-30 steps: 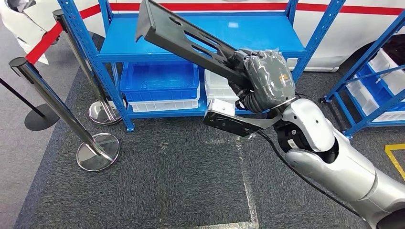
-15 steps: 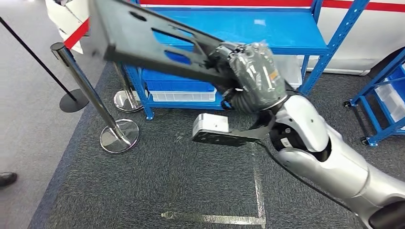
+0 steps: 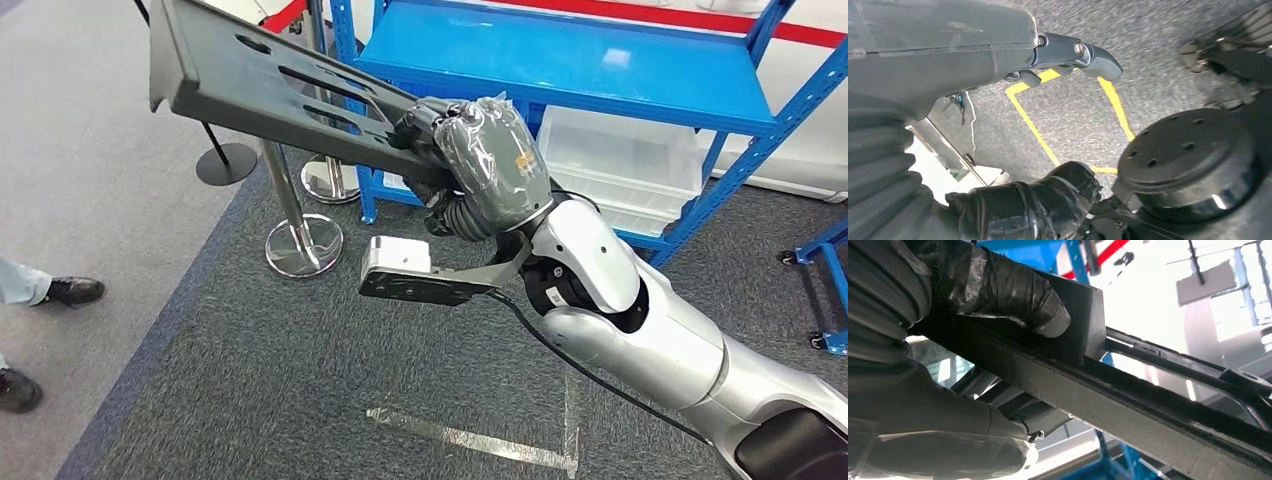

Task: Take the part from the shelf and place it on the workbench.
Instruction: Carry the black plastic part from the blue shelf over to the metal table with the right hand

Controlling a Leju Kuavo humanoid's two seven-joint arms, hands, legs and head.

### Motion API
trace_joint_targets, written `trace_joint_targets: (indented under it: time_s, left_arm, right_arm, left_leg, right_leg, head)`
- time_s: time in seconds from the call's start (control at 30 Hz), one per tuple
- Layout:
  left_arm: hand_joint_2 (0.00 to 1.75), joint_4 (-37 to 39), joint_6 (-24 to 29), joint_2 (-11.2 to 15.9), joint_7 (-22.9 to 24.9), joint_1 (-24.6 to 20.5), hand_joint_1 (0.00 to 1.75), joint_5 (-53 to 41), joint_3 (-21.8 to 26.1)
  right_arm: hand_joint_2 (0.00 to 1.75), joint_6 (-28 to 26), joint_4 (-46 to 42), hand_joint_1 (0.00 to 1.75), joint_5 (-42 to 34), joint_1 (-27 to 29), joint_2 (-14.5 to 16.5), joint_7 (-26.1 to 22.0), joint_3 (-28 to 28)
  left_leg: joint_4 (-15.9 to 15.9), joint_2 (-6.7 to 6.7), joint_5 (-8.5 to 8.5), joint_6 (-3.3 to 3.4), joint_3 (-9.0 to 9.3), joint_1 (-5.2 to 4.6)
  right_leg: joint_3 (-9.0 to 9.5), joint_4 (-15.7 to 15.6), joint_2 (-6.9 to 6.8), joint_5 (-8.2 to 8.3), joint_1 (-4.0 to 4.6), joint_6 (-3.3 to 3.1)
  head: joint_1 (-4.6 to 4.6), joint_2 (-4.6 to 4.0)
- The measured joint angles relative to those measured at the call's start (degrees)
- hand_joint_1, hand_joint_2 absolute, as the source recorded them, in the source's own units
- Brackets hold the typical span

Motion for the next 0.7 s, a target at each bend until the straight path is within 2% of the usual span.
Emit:
trace_joint_targets:
  time_s: [0.03, 0.07, 0.1, 0.13, 0.17, 0.2, 0.23, 0.27, 0.3, 0.33, 0.37, 0.4, 0.43, 0.47, 0.5, 0.53, 0.57, 0.6, 0.63, 0.67, 0.7]
  left_arm:
    - [1.75, 0.0, 0.1, 0.0, 0.21, 0.02, 0.0, -0.36, -0.05]
    - [1.75, -0.04, 0.29, 0.0, 0.51, 0.05, 0.0, -0.75, -0.13]
    - [1.75, -0.16, 0.57, -0.03, 0.9, 0.03, 0.0, -1.18, -0.19]
    - [1.75, -0.4, 0.94, -0.16, 1.33, 0.01, 0.0, -1.56, -0.25]
    - [1.75, -0.65, 1.49, -0.25, 1.81, 0.03, 0.0, -1.9, -0.29]
    - [1.75, -0.93, 2.08, -0.37, 2.2, 0.08, 0.0, -2.05, -0.33]
    - [1.75, -1.19, 2.81, -0.45, 2.5, 0.19, 0.0, -1.83, -0.35]
    - [1.75, -1.38, 3.77, -0.45, 2.66, 0.42, 0.0, -1.22, -0.38]
    - [1.75, -1.67, 4.93, -0.58, 2.57, 0.72, 0.0, -0.03, -0.36]
    - [1.75, -1.99, 6.44, -0.75, 2.33, 1.07, 0.0, 1.59, -0.25]
    - [1.75, -2.35, 8.15, -1.01, 2.01, 1.48, 0.0, 3.36, -0.06]
    - [1.75, -2.72, 9.81, -1.36, 1.65, 1.84, 0.0, 5.05, 0.23]
    - [1.75, -3.05, 11.21, -1.67, 1.32, 2.13, 0.0, 6.4, 0.53]
    - [1.75, -3.37, 12.28, -2.01, 1.06, 2.4, 0.0, 7.41, 0.8]
    - [1.75, -3.68, 12.97, -2.32, 0.84, 2.61, 0.0, 8.07, 1.01]
    - [1.75, -3.95, 13.4, -2.6, 0.66, 2.78, 0.0, 8.54, 1.16]
    - [1.75, -4.19, 13.69, -2.86, 0.55, 2.9, 0.0, 8.83, 1.27]
    - [1.75, -4.4, 13.83, -3.07, 0.5, 2.97, 0.0, 8.98, 1.38]
    - [1.75, -4.63, 13.9, -3.31, 0.47, 2.94, 0.0, 9.09, 1.55]
    - [1.75, -4.86, 13.96, -3.44, 0.44, 2.86, 0.0, 9.12, 1.81]
    - [1.75, -5.09, 13.98, -3.57, 0.39, 2.7, 0.0, 9.14, 2.07]
  right_arm:
    - [1.75, 0.16, 0.2, 1.75, 0.0, 0.09, 0.1, -0.18, 0.08]
    - [1.75, 0.32, 0.39, 1.75, 0.01, 0.16, 0.23, -0.39, 0.15]
    - [1.75, 0.43, 0.51, 1.75, 0.07, 0.2, 0.35, -0.55, 0.2]
    - [1.75, 0.51, 0.6, 1.75, 0.23, 0.24, 0.5, -0.63, 0.22]
    - [1.75, 0.54, 0.63, 1.75, 0.55, 0.38, 0.63, -0.61, 0.24]
    - [1.75, 0.55, 0.64, 1.75, 0.96, 0.58, 0.72, -0.37, 0.24]
    - [1.75, 0.56, 0.64, 1.75, 1.41, 0.82, 0.77, 0.16, 0.25]
    - [1.75, 0.65, 0.61, 1.75, 1.76, 1.07, 0.74, 1.01, 0.25]
    - [1.75, 1.01, 0.46, 1.75, 1.8, 1.23, 0.42, 2.2, 0.24]
    - [1.75, 1.62, 0.05, 1.75, 1.51, 1.39, -0.19, 3.57, 0.18]
    - [1.75, 2.41, -0.66, 1.75, 0.94, 1.6, -1.17, 4.93, -0.02]
    - [1.75, 3.29, -1.61, 1.75, 0.2, 1.82, -2.46, 6.08, -0.41]
    - [1.75, 4.05, -2.68, 1.75, -0.49, 2.14, -3.87, 6.95, -1.02]
    - [1.75, 4.69, -3.69, 1.75, -1.01, 2.5, -5.34, 7.62, -1.8]
    - [1.75, 5.17, -4.58, 1.75, -1.36, 2.89, -6.69, 8.08, -2.61]
    - [1.75, 5.54, -5.39, 1.75, -1.58, 3.27, -7.9, 8.41, -3.31]
    - [1.75, 5.81, -6.15, 1.75, -1.7, 3.55, -8.85, 8.62, -3.84]
    - [1.75, 6.0, -6.87, 1.75, -1.75, 3.7, -9.58, 8.68, -4.21]
    - [1.75, 6.13, -7.59, 1.75, -1.79, 3.78, -10.12, 8.68, -4.51]
    - [1.75, 6.21, -8.26, 1.75, -1.79, 3.76, -10.67, 8.66, -4.9]
    - [1.75, 6.25, -8.86, 1.75, -1.79, 3.72, -11.16, 8.61, -5.3]
  left_leg:
    - [0.03, -0.69, 0.8, 0.02, -1.01, -0.15]
    - [0.04, -1.4, 1.61, -0.01, -2.0, -0.3]
    - [0.08, -2.08, 2.43, -0.06, -2.92, -0.35]
    - [0.1, -2.72, 3.22, -0.19, -3.75, -0.45]
    - [0.0, -3.33, 4.0, -0.36, -4.27, -0.44]
    - [-0.23, -3.94, 4.79, -0.62, -4.51, -0.34]
    - [-0.68, -4.56, 5.6, -1.01, -4.6, -0.23]
    - [-1.28, -5.3, 6.5, -1.41, -4.56, -0.14]
    - [-1.72, -5.52, 6.91, -1.72, -4.63, -0.09]
    - [-1.52, -4.86, 6.11, -1.99, -4.98, -0.11]
    - [-0.22, -3.6, 3.98, -2.2, -5.58, -0.16]
    - [2.32, -1.85, 0.71, -2.44, -6.33, 0.01]
    - [5.98, -0.35, -2.81, -2.88, -7.13, 0.24]
    - [10.13, 0.51, -5.2, -3.38, -7.74, 0.62]
    - [13.88, 0.96, -5.93, -3.93, -7.95, 1.05]
    - [16.5, 1.19, -5.02, -4.5, -7.59, 1.48]
    - [17.4, 1.36, -3.14, -5.05, -6.45, 1.88]
    - [16.28, 1.78, -1.48, -5.56, -4.32, 2.22]
    - [13.2, 2.84, -1.26, -5.99, -0.95, 2.43]
    - [8.67, 3.94, -2.51, -6.14, 2.82, 2.29]
    - [4.57, 4.89, -4.33, -5.83, 5.79, 2.06]
  right_leg:
    - [0.84, 0.71, 0.15, 0.59, 0.21, -0.35]
    - [2.58, -0.49, 0.37, 2.02, 0.47, -0.84]
    - [5.3, -3.56, 1.17, 3.45, 0.73, -1.54]
    - [8.47, -7.8, 2.61, 3.82, 0.95, -2.36]
    - [11.13, -11.59, 3.91, 3.7, 1.04, -2.76]
    - [12.94, -14.48, 4.95, 3.38, 1.23, -2.96]
    - [13.65, -16.11, 5.17, 3.04, 1.37, -2.93]
    - [13.48, -16.62, 4.54, 3.61, 1.38, -2.71]
    - [13.15, -17.07, 3.73, 4.33, 1.32, -2.81]
    - [12.81, -17.57, 2.89, 5.04, 1.03, -3.04]
    - [12.37, -17.95, 2.02, 5.91, 0.7, -3.23]
    - [11.82, -18.16, 1.17, 6.72, 0.48, -3.39]
    - [11.1, -18.22, 0.38, 7.44, 0.35, -3.44]
    - [10.2, -18.15, -0.52, 8.16, 0.24, -3.33]
    - [9.17, -18.03, -1.37, 8.84, 0.1, -3.13]
    - [8.06, -17.82, -2.23, 9.5, -0.1, -2.83]
    - [6.91, -17.53, -3.01, 10.09, -0.35, -2.48]
    - [5.84, -17.12, -3.65, 10.59, -0.61, -2.06]
    - [4.94, -16.62, -4.26, 10.97, -0.77, -1.64]
    - [4.26, -16.08, -4.91, 11.26, -0.9, -1.23]
    - [3.81, -15.67, -5.57, 11.62, -0.9, -0.74]
  head:
    - [-0.01, 0.0]
    - [0.01, 0.0]
    - [-0.01, 0.0]
    - [-0.04, 0.0]
    - [-0.14, 0.01]
    - [-0.09, 0.01]
    - [0.01, 0.01]
    - [0.1, 0.01]
    - [0.33, 0.01]
    - [0.31, 0.01]
    - [0.15, 0.0]
    - [0.02, 0.0]
    - [-0.19, 0.0]
    - [-0.28, 0.0]
    - [-0.28, 0.0]
    - [-0.28, 0.0]
    - [-0.29, 0.0]
    - [-0.31, 0.0]
    - [-0.39, 0.01]
    - [-0.45, 0.01]
    - [-0.49, 0.01]
